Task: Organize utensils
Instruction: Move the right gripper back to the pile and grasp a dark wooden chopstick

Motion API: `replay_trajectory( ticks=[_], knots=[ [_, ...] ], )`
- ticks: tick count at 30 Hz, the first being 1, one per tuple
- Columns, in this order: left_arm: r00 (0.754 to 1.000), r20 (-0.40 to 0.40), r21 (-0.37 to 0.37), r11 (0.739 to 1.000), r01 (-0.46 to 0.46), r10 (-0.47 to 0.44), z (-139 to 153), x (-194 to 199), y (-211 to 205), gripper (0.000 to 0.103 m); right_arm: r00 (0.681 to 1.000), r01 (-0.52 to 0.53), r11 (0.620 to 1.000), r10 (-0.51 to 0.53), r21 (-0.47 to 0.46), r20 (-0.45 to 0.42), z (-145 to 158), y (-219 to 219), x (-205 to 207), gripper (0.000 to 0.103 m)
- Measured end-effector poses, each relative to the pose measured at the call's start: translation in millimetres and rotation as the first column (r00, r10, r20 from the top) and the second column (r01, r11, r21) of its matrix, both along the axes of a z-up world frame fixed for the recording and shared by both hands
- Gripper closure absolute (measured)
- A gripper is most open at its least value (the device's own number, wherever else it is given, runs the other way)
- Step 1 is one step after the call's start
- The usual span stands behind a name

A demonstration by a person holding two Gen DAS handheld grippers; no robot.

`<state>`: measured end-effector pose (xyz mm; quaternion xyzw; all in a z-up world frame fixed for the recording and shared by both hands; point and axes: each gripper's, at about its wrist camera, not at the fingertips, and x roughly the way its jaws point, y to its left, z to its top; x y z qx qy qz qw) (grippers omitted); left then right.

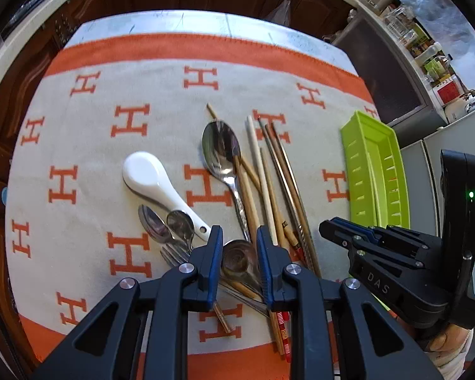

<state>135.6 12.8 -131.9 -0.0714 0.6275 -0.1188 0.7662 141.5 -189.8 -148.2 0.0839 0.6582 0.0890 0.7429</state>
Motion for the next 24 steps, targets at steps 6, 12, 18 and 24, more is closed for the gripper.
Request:
replay_trajectory(
  ticks=[6, 12, 18, 24],
  knots=[
    [1.000, -0.023, 0.001, 1.000, -0.010, 0.010, -10, -2, 1, 0.083, 0.999, -0.012, 1.000, 0.012, -0.015, -0.051, -25, 5, 5, 0.093],
    [0.999, -0.039, -0.001, 1.000, -0.018, 0.018, -14, -1, 1, 0.083, 0.998, -0.025, 1.000, 0.025, -0.008, -0.054, -33, 12, 10, 0.094],
    [0.999, -0.040, -0.002, 1.000, -0.016, 0.016, -15, 0, -1, 0.082, 0.997, -0.037, 0.999, 0.037, -0.002, -0.070, -39, 22, 13, 0.090],
    [0.999, -0.036, 0.003, 1.000, -0.020, 0.020, -17, 2, -1, 0.075, 0.996, -0.077, 0.995, 0.075, -0.062, -0.040, -39, 34, 14, 0.090]
  ],
)
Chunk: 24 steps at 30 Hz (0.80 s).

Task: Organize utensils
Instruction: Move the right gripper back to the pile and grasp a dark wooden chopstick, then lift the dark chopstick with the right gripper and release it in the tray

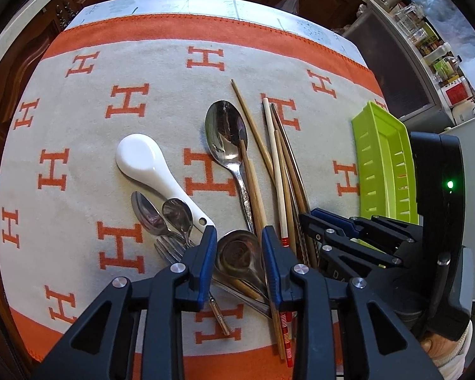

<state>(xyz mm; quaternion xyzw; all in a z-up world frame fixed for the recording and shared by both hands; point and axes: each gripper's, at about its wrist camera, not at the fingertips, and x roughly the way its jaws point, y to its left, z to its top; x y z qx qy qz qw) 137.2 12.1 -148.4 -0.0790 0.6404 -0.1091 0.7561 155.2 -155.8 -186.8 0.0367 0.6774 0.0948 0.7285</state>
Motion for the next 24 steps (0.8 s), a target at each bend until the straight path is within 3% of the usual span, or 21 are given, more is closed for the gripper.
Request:
replay_trajectory(
  ticks=[6, 10, 13, 16, 18, 19, 24],
  knots=[
    [1.000, -0.001, 0.001, 1.000, -0.012, 0.012, 0, 0, 1, 0.073, 0.999, -0.038, 0.998, 0.040, -0.059, 0.035, 0, 17, -1, 0.088],
    [1.000, 0.000, -0.003, 1.000, -0.027, 0.027, 2, 0, 5, 0.073, 0.995, -0.084, 0.994, 0.087, -0.065, 0.041, 0, 31, -3, 0.071],
    [0.999, 0.005, -0.005, 0.999, -0.044, 0.044, 4, 0, 11, 0.073, 0.992, -0.109, 0.988, 0.115, -0.111, 0.057, 0, 41, -6, 0.070],
    [0.998, 0.002, -0.007, 0.998, -0.061, 0.061, 4, 1, 17, 0.073, 0.988, -0.124, 0.982, 0.135, -0.140, 0.077, 0, 47, -8, 0.072],
    [0.998, -0.001, -0.008, 0.998, -0.066, 0.066, 3, 1, 19, 0.073, 0.987, -0.113, 0.982, 0.128, -0.152, 0.094, 1, 45, -9, 0.089],
    [0.998, -0.002, -0.007, 0.998, -0.067, 0.067, 2, 1, 20, 0.073, 0.988, -0.102, 0.984, 0.117, -0.145, 0.099, 2, 42, -9, 0.091],
    [0.998, -0.004, -0.003, 0.998, -0.066, 0.066, 2, -1, 21, 0.073, 0.996, -0.027, 1.000, 0.028, -0.002, 0.081, 5, 14, -6, 0.091]
  ],
)
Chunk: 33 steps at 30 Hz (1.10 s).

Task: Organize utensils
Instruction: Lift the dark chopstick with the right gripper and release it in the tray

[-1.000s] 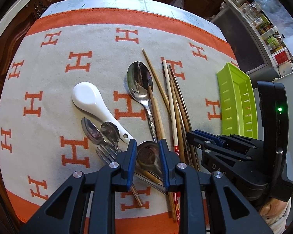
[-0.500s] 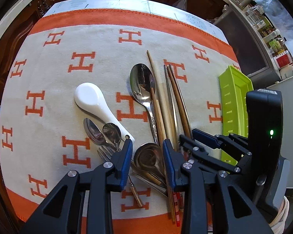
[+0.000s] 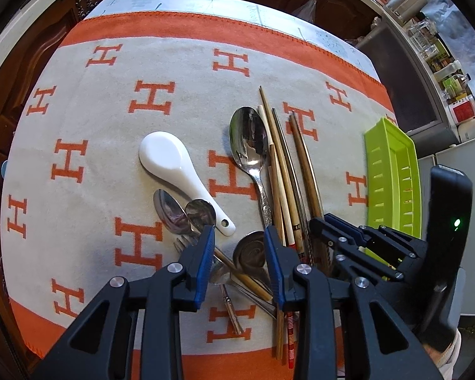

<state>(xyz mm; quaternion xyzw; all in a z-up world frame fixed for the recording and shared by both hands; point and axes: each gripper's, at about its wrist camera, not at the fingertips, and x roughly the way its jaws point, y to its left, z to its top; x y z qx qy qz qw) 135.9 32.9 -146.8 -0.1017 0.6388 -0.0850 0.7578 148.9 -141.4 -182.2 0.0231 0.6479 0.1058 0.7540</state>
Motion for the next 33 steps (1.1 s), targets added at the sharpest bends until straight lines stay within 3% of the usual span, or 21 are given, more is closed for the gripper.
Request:
replay_trajectory(
  ticks=[7, 16, 20, 24, 28, 33],
  knots=[
    [1.000, 0.005, 0.004, 1.000, 0.014, -0.014, 2, -2, -4, 0.073, 0.992, 0.126, 0.973, -0.120, 0.195, -0.045, 8, -44, -6, 0.091],
    [0.999, 0.012, 0.023, 0.999, 0.049, -0.049, 7, -5, -19, 0.073, 0.964, 0.251, 0.893, -0.265, 0.375, -0.014, 50, -104, -32, 0.091],
    [0.998, 0.019, 0.030, 0.998, 0.057, -0.058, 9, -5, -24, 0.073, 0.944, 0.285, 0.880, -0.326, 0.380, 0.045, 83, -145, -50, 0.091],
    [0.997, 0.027, 0.033, 0.997, 0.072, -0.073, 11, -4, -32, 0.073, 0.921, 0.335, 0.897, -0.376, 0.287, 0.103, 101, -182, -66, 0.091],
    [0.995, 0.044, 0.037, 0.995, 0.093, -0.094, 16, -5, -38, 0.073, 0.914, 0.369, 0.906, -0.394, 0.205, 0.095, 92, -206, -75, 0.091],
    [0.987, 0.127, 0.069, 0.994, 0.090, -0.098, 28, -7, -38, 0.073, 0.917, 0.384, 0.913, -0.395, 0.140, 0.060, 62, -202, -70, 0.091]
  ],
)
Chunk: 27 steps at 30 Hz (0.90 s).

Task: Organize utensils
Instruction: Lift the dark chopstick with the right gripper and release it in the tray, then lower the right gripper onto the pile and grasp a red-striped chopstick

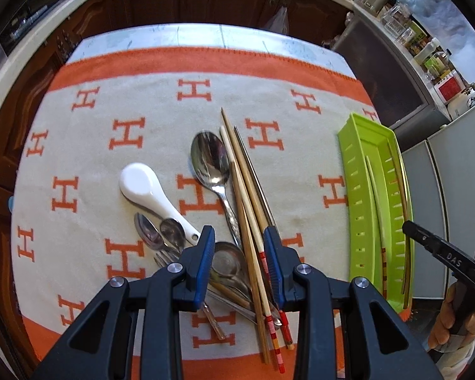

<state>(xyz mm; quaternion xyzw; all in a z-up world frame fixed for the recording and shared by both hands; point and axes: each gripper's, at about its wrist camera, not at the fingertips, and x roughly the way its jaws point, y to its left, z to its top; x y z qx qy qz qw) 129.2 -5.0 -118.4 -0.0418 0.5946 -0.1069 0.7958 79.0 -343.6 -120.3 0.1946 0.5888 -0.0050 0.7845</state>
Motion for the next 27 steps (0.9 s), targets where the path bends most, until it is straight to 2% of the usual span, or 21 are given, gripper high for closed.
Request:
replay_trajectory(
  ticks=[4, 6, 7, 8, 10, 11, 14, 20, 24, 27],
  knots=[
    [0.997, 0.069, 0.013, 1.000, 0.020, -0.021, 13, -3, 6, 0.071, 0.999, 0.003, 0.999, -0.004, -0.042, -0.032, -22, 9, 4, 0.091],
    [0.997, 0.081, 0.013, 1.000, 0.013, -0.014, 17, -5, 12, 0.058, 0.999, 0.006, 0.998, -0.009, -0.062, -0.045, -29, 10, 6, 0.090],
    [0.996, 0.084, 0.010, 1.000, 0.009, -0.010, 17, -5, 13, 0.046, 0.998, 0.010, 0.998, -0.014, -0.069, -0.054, -33, 10, 7, 0.090],
    [0.996, 0.088, 0.010, 1.000, 0.000, -0.001, 18, -7, 17, 0.035, 0.998, 0.014, 0.997, -0.019, -0.070, -0.064, -36, 9, 7, 0.087],
    [0.996, 0.084, 0.023, 1.000, -0.013, 0.011, 18, -9, 22, 0.022, 0.996, 0.027, 0.998, -0.031, -0.056, -0.083, -42, 6, 7, 0.079],
    [0.997, 0.074, 0.032, 0.999, -0.019, 0.016, 16, -9, 24, 0.021, 0.995, 0.038, 0.998, -0.042, -0.048, -0.086, -44, 4, 5, 0.074],
    [0.999, 0.033, 0.039, 0.999, -0.026, 0.025, 8, -10, 29, 0.021, 0.997, 0.044, 0.998, -0.048, -0.052, -0.068, -41, 5, 1, 0.070],
    [1.000, -0.017, 0.063, 0.998, -0.004, 0.005, -6, -24, 27, 0.021, 0.999, 0.035, 0.999, -0.035, -0.025, -0.014, -18, 17, -10, 0.067],
    [1.000, -0.026, 0.058, 0.998, 0.018, -0.016, -11, -34, 24, 0.021, 0.999, -0.024, 1.000, 0.024, -0.003, 0.032, 1, 40, -15, 0.067],
    [1.000, -0.024, 0.064, 0.998, 0.013, -0.011, -13, -41, 26, 0.021, 0.996, -0.071, 0.997, 0.073, -0.034, 0.057, 15, 64, -15, 0.059]
  ],
)
